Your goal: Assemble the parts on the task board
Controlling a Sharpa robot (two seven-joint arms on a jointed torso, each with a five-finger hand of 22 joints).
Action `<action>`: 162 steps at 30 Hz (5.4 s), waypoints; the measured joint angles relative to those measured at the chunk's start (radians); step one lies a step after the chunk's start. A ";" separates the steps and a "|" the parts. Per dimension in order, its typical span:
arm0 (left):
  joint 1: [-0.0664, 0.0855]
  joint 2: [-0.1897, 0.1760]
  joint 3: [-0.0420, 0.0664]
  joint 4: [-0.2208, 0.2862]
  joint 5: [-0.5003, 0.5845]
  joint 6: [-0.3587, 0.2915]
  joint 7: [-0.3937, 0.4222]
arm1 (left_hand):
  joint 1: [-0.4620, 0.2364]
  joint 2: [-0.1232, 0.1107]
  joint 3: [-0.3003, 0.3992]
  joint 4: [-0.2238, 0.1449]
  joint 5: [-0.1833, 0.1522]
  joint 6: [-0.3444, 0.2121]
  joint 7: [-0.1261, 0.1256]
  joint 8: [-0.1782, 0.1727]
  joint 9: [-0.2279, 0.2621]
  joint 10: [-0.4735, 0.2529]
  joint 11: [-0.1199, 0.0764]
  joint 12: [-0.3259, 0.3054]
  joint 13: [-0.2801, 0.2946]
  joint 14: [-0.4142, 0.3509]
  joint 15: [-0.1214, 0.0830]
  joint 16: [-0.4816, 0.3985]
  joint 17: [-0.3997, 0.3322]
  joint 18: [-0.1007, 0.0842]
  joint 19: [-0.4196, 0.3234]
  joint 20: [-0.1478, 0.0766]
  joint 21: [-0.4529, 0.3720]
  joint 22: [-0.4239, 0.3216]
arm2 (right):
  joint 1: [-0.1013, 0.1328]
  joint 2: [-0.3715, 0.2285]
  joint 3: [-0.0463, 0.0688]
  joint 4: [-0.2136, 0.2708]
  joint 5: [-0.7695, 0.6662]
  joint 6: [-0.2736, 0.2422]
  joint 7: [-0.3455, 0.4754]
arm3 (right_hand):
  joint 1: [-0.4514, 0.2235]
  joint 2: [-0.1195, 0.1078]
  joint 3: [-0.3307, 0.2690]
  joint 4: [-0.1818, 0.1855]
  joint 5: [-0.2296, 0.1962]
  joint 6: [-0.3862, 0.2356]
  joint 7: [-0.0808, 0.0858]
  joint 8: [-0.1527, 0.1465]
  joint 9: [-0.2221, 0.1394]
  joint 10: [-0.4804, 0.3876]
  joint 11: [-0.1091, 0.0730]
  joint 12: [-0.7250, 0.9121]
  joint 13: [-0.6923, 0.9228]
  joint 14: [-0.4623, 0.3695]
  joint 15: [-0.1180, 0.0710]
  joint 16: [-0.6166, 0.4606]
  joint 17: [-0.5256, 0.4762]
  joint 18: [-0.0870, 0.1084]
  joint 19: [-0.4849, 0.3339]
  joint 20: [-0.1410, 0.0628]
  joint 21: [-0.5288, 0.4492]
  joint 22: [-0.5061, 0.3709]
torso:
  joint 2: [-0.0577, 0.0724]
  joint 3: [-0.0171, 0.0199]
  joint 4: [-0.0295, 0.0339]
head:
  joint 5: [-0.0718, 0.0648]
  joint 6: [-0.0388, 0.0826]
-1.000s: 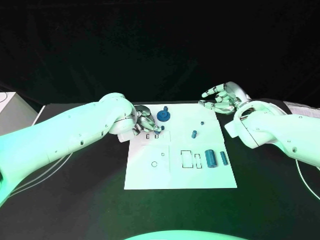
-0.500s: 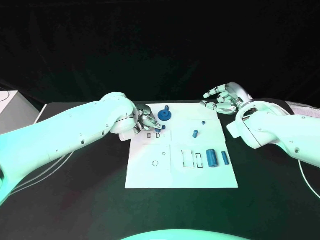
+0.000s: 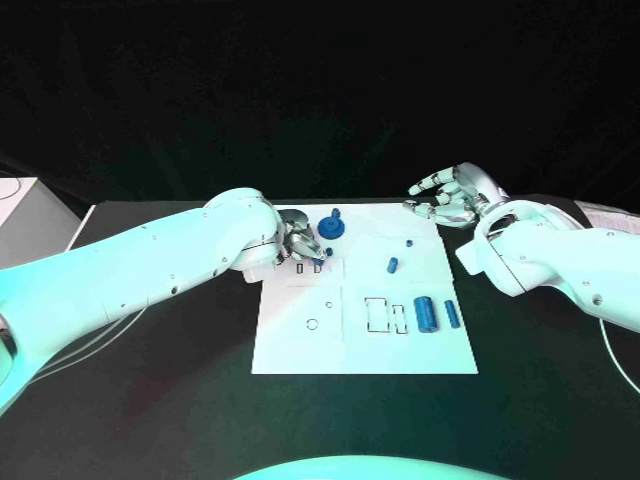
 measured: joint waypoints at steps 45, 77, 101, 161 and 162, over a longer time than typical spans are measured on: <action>-0.005 0.002 -0.022 0.010 -0.086 0.014 -0.005 | -0.010 0.008 0.016 -0.022 0.006 0.000 0.000 0.004 -0.006 0.003 -0.003 0.000 0.001 -0.002 -0.005 0.004 0.000 0.000 0.011 -0.004 0.004 0.010 | -0.002 -0.004 0.000 0.002 -0.008 0.007 -0.004 | 0.000 0.000 0.000 0.000 0.000 0.001 -0.001 0.000 0.000 0.000 0.000 0.000 0.000 0.000 0.000 0.000 0.000 0.000 0.000 0.000 -0.004 0.000 | 0.001 -0.0013 -0.0002 | 0.002 -0.017; -0.004 0.003 -0.025 0.027 -0.139 0.035 -0.007 | -0.045 0.043 -0.017 -0.055 -0.006 0.014 0.014 0.019 -0.064 0.047 -0.014 0.029 0.055 -0.002 -0.012 0.011 0.000 -0.016 0.045 -0.009 0.019 0.052 | -0.002 -0.007 0.000 0.004 -0.009 0.009 -0.004 | 0.000 0.000 0.000 0.000 0.000 0.001 -0.001 0.000 0.000 0.000 0.000 0.000 0.000 0.000 0.000 0.000 0.000 0.000 0.000 0.000 -0.004 0.000 | 0.001 -0.0013 -0.0005 | 0.001 -0.023; -0.004 0.003 -0.024 0.029 -0.144 0.042 -0.005 | -0.070 0.068 -0.041 -0.079 -0.033 0.051 0.010 0.013 -0.131 0.084 -0.023 0.052 0.109 0.002 -0.016 0.011 0.000 -0.016 0.070 -0.013 0.035 0.052 | -0.003 -0.009 0.000 0.005 -0.009 0.010 -0.004 | 0.000 0.000 0.000 0.000 0.000 0.001 -0.001 0.000 0.000 0.000 0.000 0.000 0.000 0.000 0.000 0.000 0.000 0.000 0.000 0.000 -0.004 0.000 | 0.001 -0.0001 -0.0010 | 0.003 -0.029; -0.006 0.004 -0.018 0.039 -0.210 0.070 -0.005 | -0.079 0.079 -0.085 -0.084 -0.067 0.101 -0.001 0.010 -0.197 0.129 -0.035 0.087 0.181 -0.002 -0.027 0.014 0.000 -0.031 0.118 -0.025 0.062 0.052 | -0.004 -0.014 0.000 0.005 -0.010 0.013 -0.004 | -0.005 -0.005 0.000 0.000 0.000 0.001 -0.001 0.000 0.000 0.000 0.000 0.000 0.000 0.000 0.000 0.000 0.000 0.000 0.000 0.000 -0.004 0.000 | 0.001 -0.0007 0.0005 | 0.002 -0.040; -0.006 0.005 -0.018 0.038 -0.209 0.072 -0.005 | -0.072 0.086 -0.100 -0.076 -0.075 0.105 -0.005 0.010 -0.201 0.129 -0.035 0.087 0.181 -0.002 -0.027 0.014 0.000 -0.031 0.118 -0.025 0.062 0.052 | -0.004 -0.014 0.000 0.005 -0.010 0.013 -0.004 | -0.005 -0.005 0.000 0.000 0.000 0.001 -0.001 0.000 0.000 0.000 0.000 0.000 0.000 0.000 0.000 0.000 0.000 0.000 0.000 0.000 -0.004 0.000 | 0.001 -0.0007 0.0005 | 0.002 -0.040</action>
